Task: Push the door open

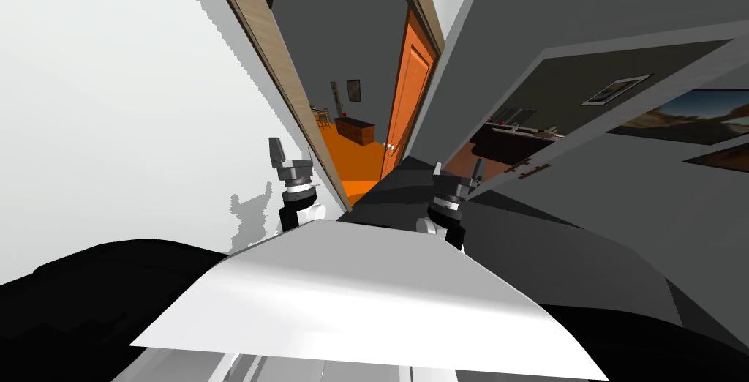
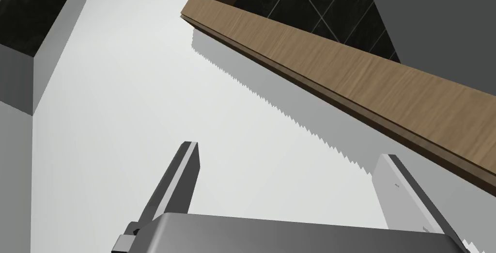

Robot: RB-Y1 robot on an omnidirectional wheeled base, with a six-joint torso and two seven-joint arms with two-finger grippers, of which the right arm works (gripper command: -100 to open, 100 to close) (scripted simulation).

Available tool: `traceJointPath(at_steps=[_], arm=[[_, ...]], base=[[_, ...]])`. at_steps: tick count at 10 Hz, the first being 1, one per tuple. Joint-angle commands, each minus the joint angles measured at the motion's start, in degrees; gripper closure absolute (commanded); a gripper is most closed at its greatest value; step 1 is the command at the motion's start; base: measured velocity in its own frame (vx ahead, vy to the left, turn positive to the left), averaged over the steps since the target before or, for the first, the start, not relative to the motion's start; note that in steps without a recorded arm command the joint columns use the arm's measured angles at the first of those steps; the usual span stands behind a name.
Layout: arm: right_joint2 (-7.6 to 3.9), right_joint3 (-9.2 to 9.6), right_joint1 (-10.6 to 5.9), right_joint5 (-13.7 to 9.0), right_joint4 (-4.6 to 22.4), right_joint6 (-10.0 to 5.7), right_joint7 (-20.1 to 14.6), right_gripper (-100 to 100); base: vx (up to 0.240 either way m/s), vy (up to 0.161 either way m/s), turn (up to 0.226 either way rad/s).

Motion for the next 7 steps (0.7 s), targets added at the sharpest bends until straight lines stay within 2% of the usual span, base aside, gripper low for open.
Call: traceJointPath(at_steps=[1,2,7], arm=[[-0.81,-0.18,-0.31,1.3,1.8,-0.67,1.7,-100],[-0.96,-0.22,-0.38,1.6,2.2,-0.81,2.0,-100],[-2.83,-0.80,-1.37,5.8,7.9,-2.94,7.3,-100]], base=[[0.119,-0.013,0.076],[0.162,-0.038,0.063],[0.183,-0.073,0.073]])
